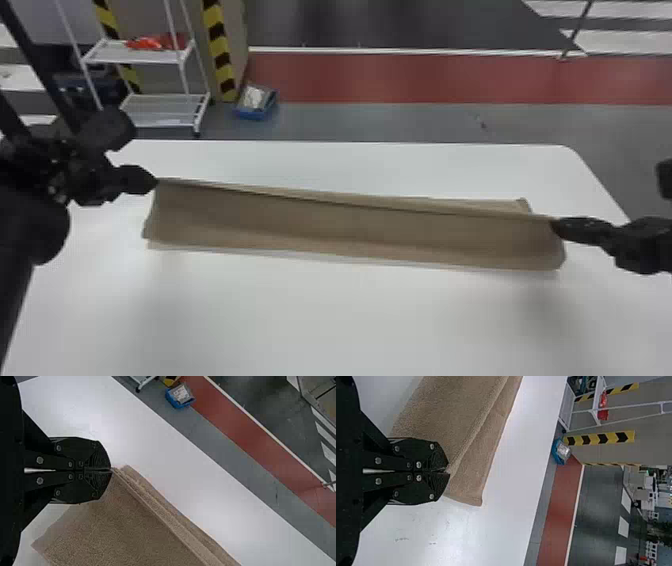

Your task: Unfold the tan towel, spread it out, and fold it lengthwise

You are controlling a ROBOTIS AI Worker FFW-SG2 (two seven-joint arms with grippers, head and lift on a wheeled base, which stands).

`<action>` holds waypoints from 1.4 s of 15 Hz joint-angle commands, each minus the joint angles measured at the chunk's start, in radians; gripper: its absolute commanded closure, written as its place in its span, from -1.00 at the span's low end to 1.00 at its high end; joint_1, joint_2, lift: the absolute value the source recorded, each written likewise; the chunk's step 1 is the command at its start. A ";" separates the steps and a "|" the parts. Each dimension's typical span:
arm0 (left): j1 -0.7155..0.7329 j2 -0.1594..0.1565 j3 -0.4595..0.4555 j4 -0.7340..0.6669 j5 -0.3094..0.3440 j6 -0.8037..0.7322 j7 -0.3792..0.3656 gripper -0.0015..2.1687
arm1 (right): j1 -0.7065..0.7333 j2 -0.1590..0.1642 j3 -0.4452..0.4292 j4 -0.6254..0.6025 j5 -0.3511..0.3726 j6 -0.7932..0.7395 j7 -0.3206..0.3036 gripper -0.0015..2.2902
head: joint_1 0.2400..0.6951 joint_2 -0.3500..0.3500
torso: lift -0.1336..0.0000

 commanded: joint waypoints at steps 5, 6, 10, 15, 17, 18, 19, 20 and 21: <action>-0.058 -0.001 -0.032 0.099 -0.045 -0.001 0.010 0.31 | -0.069 0.000 0.047 0.053 0.008 0.037 0.000 0.11 | 1.00 -0.04 | -0.84; -0.058 0.001 -0.032 0.099 -0.048 0.002 0.004 0.31 | -0.078 0.000 0.052 0.058 0.006 0.040 0.001 0.11 | 1.00 -0.03 | -0.84; -0.029 0.064 -0.003 0.036 -0.025 0.002 -0.087 0.30 | -0.075 -0.001 0.046 0.056 0.000 0.040 0.027 0.11 | 1.00 0.00 | -0.84; -0.027 0.102 -0.010 0.033 -0.037 0.005 -0.128 0.31 | -0.128 0.011 0.087 0.086 0.012 0.046 0.035 0.10 | 1.00 0.12 | -0.84; -0.055 0.088 -0.038 0.067 -0.045 0.002 -0.113 0.31 | -0.150 0.027 0.107 0.096 0.015 0.046 0.032 0.10 | 1.00 0.16 | -0.84; -0.072 0.081 -0.052 0.092 -0.050 0.002 -0.110 0.31 | -0.165 0.030 0.118 0.106 0.015 0.053 0.032 0.10 | 1.00 0.17 | -0.84; -0.084 0.074 -0.062 0.109 -0.054 0.002 -0.105 0.30 | -0.176 0.031 0.130 0.118 0.020 0.053 0.029 0.10 | 1.00 0.17 | -0.84; -0.087 0.067 -0.075 0.113 -0.060 0.002 -0.096 0.30 | -0.182 0.036 0.136 0.122 0.026 0.056 0.026 0.10 | 1.00 0.17 | -0.84; -0.089 0.062 -0.079 0.115 -0.069 0.002 -0.087 0.31 | -0.191 0.037 0.144 0.138 0.034 0.056 0.023 0.10 | 1.00 0.17 | -0.84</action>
